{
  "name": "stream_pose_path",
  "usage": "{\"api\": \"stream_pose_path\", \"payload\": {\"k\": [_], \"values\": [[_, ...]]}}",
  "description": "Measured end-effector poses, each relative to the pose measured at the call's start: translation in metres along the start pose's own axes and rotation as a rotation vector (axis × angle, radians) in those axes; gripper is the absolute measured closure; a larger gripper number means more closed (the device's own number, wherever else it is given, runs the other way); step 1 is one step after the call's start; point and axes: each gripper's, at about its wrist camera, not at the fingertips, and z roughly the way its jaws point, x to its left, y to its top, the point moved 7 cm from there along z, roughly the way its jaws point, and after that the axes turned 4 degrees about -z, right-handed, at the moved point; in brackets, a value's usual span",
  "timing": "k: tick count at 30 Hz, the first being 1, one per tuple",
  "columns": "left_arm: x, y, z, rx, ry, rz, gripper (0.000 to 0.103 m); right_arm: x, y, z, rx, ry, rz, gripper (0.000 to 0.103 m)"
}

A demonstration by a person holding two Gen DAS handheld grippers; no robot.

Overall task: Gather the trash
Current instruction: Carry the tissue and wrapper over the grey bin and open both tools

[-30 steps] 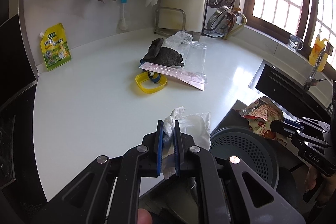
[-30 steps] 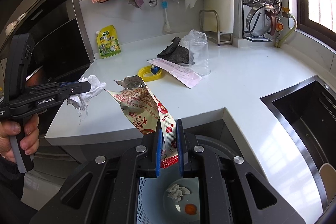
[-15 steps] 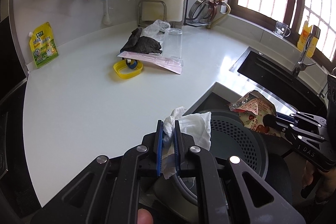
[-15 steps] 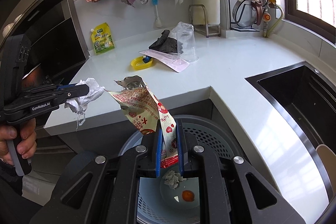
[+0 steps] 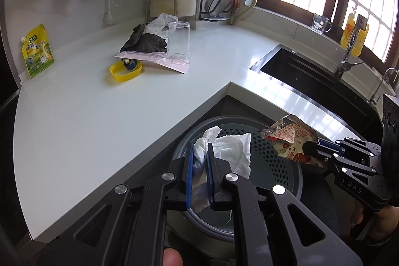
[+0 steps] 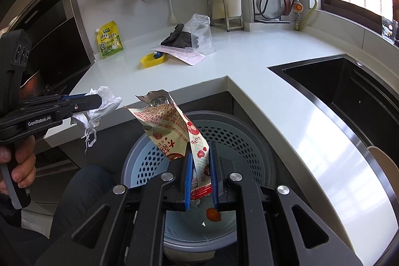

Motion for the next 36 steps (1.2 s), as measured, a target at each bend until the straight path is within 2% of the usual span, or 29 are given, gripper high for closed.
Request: {"api": "stream_pose_path", "payload": {"k": [10, 29, 36], "values": [[-0.011, -0.008, 0.008, 0.024, -0.009, 0.017, 0.093, -0.004, -0.012, 0.002, 0.017, -0.016, 0.005, 0.091], [-0.023, -0.017, 0.034, 0.077, -0.031, 0.033, 0.093, -0.003, -0.038, 0.028, 0.089, 0.005, 0.033, 0.091], [-0.022, -0.012, 0.037, 0.074, -0.024, 0.023, 0.093, -0.010, -0.040, 0.029, 0.094, -0.005, 0.045, 0.091]]}}
